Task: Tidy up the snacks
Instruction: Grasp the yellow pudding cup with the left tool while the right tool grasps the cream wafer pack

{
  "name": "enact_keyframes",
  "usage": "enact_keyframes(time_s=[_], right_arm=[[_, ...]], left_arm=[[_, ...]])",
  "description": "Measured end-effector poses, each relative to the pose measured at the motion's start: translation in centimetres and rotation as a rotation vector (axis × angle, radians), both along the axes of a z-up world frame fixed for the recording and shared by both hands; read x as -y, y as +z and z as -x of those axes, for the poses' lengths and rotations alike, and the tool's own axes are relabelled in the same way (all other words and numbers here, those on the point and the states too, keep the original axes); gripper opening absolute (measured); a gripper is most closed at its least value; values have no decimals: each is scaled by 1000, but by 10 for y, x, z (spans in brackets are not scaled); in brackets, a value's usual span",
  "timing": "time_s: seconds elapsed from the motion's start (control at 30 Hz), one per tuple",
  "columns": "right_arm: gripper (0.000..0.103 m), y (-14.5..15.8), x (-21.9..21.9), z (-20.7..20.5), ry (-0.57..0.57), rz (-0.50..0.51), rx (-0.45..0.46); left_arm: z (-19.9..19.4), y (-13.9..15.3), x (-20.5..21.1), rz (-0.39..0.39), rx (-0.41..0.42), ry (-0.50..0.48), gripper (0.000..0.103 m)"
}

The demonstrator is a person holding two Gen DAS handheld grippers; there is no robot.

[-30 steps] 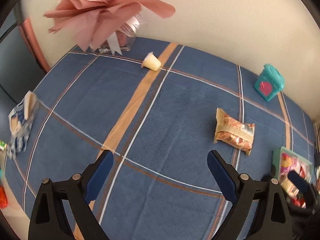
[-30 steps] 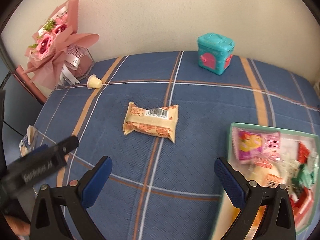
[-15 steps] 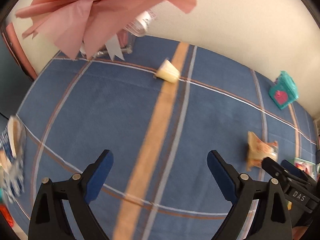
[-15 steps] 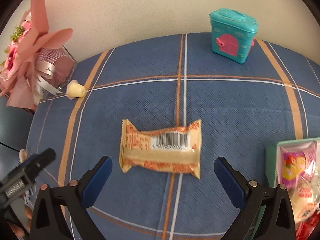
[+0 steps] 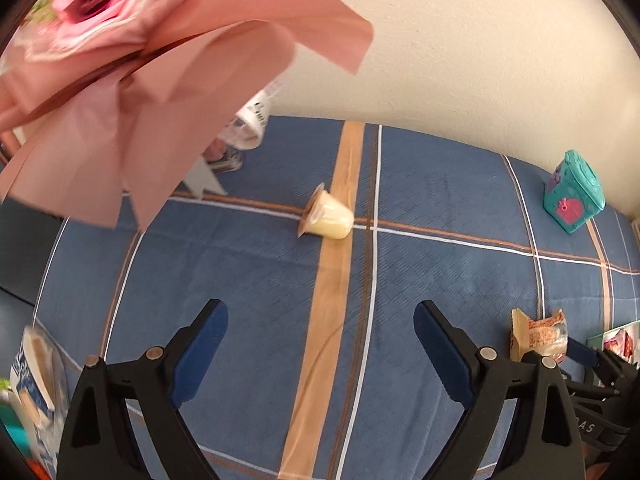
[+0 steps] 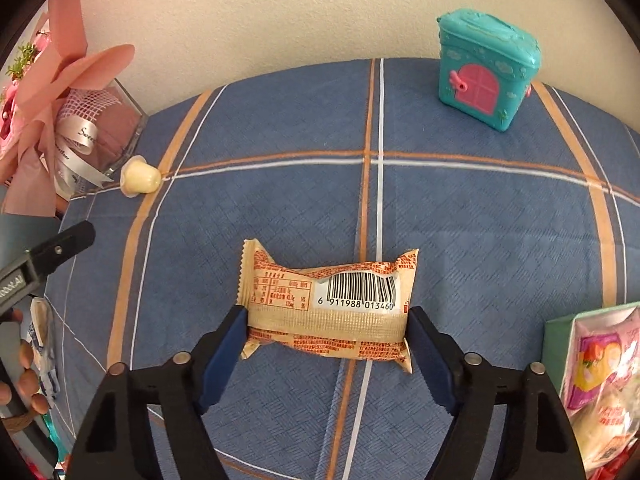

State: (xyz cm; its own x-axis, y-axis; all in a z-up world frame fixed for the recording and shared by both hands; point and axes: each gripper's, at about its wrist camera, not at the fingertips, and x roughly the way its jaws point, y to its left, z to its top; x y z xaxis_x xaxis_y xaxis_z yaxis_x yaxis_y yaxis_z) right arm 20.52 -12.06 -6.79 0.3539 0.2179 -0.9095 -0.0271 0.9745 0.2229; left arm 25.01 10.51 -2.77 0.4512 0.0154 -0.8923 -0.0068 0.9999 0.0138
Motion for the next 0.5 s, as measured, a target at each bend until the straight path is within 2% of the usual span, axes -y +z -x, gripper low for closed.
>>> enact_keyframes(time_s=[0.17, 0.33, 0.4, 0.5], right_arm=[[79, 7, 2, -20, 2, -25, -2], [79, 13, -2, -40, 28, -17, 12], [79, 15, -3, -47, 36, -12, 15], [79, 13, -4, -57, 52, 11, 13]], left_arm=[[-23, -5, 2, 2, 10, -13, 90], [-47, -16, 8, -76, 16, -60, 89], [-55, -21, 13, -125, 17, -89, 81], [-67, -33, 18, -167, 8, -118, 81]])
